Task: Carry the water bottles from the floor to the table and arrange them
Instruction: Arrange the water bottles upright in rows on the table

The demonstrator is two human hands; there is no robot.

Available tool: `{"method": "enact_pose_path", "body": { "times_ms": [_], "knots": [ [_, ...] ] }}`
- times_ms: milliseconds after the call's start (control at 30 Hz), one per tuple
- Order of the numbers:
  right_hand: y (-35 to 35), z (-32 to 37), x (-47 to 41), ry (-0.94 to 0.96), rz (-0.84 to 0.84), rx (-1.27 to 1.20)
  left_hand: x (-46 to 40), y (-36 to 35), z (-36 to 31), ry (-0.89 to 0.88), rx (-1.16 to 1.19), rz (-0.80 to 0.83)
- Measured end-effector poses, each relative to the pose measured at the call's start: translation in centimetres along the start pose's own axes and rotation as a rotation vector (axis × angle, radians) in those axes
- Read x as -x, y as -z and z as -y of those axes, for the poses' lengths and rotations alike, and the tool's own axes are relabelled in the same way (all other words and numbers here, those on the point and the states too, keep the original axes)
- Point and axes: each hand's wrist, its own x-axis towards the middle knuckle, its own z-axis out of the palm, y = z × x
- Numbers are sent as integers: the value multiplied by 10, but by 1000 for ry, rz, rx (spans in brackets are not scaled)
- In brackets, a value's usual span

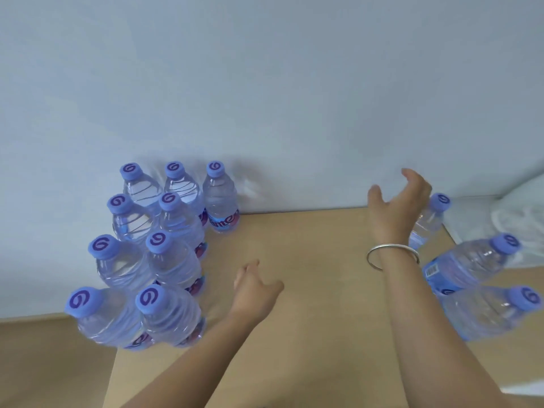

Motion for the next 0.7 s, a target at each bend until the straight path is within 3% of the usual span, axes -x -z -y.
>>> {"method": "enact_pose_path", "body": {
  "times_ms": [67, 133, 267, 367, 467, 700],
  "knots": [
    [24, -21, -12, -88, -122, 63, 1, -6, -6, -23, -9, 16],
    [36, -40, -20, -132, -136, 124, 3, -12, -13, -48, -7, 39],
    [39, -65, -34, -405, -70, 158, 6, -18, -21, -94, -27, 64],
    [36, -74, -37, -604, 86, 123, 7, -17, -20, -108, -23, 78],
    [42, -79, -39, -567, 202, 183, 8, -14, -17, -109, -9, 75],
    [56, -59, -17, -441, 295, 252, 7, -16, -19, -146, -47, 101]
  ]
}}
